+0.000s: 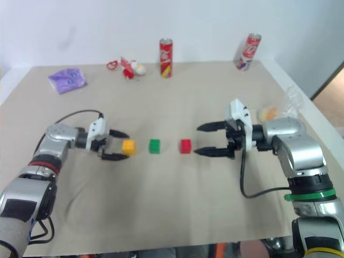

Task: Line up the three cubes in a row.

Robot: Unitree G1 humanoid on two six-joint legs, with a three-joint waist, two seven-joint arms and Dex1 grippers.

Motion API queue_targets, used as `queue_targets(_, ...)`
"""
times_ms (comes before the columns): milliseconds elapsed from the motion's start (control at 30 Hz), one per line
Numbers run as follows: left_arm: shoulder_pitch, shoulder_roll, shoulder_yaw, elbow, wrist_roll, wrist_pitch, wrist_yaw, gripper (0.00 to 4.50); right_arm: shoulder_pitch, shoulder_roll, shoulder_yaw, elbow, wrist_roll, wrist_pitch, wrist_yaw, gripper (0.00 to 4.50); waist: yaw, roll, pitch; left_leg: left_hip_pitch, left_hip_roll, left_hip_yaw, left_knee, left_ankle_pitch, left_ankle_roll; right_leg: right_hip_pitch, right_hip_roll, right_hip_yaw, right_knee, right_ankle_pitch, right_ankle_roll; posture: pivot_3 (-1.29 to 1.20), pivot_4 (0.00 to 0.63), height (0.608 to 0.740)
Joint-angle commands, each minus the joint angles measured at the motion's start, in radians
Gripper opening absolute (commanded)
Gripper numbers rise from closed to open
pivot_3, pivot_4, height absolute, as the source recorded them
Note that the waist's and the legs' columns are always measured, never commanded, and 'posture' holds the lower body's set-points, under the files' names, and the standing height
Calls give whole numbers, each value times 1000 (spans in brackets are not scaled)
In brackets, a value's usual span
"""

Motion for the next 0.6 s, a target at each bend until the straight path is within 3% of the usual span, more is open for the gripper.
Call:
queue_targets(33,22,80,6,-18,3,37,-74,4482,-53,4,-4,17,-5,-15,18,4125,-5,0,0,0,0,0,0,0,0,0,0,0,0,0,0,0,150,740)
queue_targets(200,48,192,7,-51,0,95,-101,4482,-94,23,13,66,-29,-35,41,4125,-24,0,0,1,4,0,-2,0,0,-2,4,1,1,0,-4,0,150,740)
queue_targets(333,66,264,85,-116,-60,200,-55,4482,-120,37,21,106,-48,-54,52,4125,-25,0,0,1,5,0,-2,0,0,-4,6,1,4,-1,-5,0,150,740)
queue_targets(533,314,269,294,-539,-231,432,198,4482,-139,60,6,181,-77,-92,20,4125,-21,0,0,0,5,1,-2,0,0,-4,3,1,5,-1,-6,0,150,740)
queue_targets(600,466,196,401,-785,-286,570,423,4482,-139,81,-10,202,-85,-96,-36,4125,-21,1,0,-1,4,1,-2,0,0,-4,2,0,5,-2,-6,0,150,740)
